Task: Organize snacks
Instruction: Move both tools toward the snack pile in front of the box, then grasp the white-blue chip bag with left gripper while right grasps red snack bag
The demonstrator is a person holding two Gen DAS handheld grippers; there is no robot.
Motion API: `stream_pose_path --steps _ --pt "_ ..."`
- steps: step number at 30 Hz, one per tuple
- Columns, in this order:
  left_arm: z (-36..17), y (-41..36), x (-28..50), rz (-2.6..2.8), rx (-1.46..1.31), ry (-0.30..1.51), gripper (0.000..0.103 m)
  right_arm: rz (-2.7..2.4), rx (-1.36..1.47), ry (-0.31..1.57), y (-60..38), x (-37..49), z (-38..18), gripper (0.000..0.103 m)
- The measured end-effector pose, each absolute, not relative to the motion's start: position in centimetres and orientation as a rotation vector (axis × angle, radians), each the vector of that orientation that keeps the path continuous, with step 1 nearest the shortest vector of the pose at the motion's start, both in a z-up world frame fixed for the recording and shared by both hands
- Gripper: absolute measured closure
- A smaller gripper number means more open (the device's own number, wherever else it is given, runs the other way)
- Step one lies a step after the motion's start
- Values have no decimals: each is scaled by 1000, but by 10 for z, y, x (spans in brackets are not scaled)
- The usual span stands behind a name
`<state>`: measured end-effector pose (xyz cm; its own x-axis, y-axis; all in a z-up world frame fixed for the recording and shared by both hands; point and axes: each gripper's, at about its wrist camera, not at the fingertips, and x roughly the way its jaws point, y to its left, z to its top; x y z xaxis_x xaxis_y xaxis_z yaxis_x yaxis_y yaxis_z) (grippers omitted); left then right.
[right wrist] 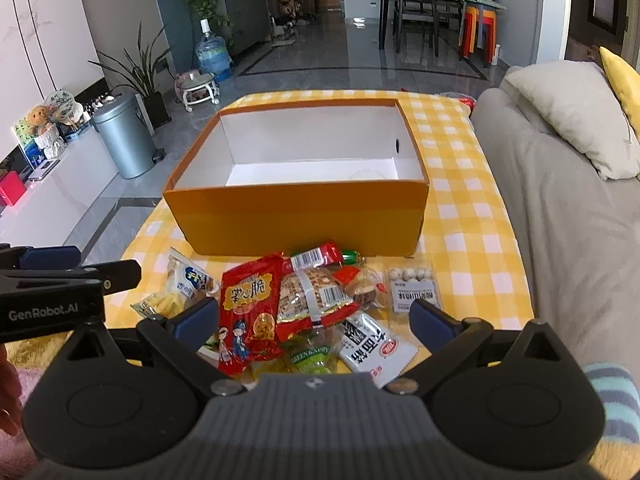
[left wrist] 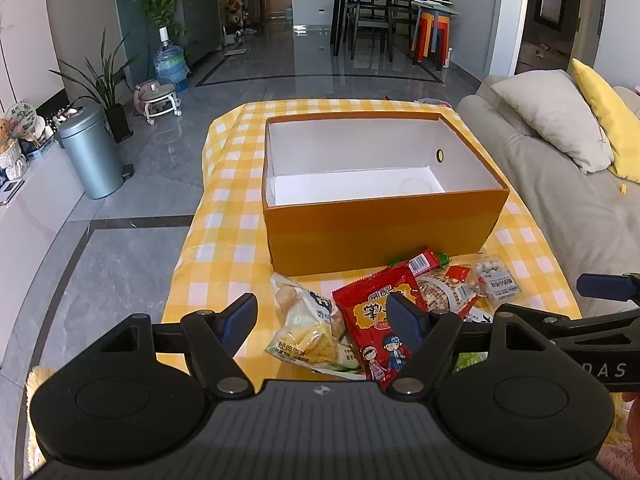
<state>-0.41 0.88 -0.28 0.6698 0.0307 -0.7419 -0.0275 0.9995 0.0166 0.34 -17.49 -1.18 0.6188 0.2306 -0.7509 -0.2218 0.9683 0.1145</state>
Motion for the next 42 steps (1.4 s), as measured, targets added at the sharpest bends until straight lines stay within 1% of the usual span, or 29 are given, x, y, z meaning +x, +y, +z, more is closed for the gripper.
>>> stream_pose_path --steps 25,42 --pt "-15 10 -1 27 0 968 17 219 -11 952 -174 7 -21 4" --pt "-19 13 3 4 -26 996 17 230 -1 971 -174 10 -26 4"
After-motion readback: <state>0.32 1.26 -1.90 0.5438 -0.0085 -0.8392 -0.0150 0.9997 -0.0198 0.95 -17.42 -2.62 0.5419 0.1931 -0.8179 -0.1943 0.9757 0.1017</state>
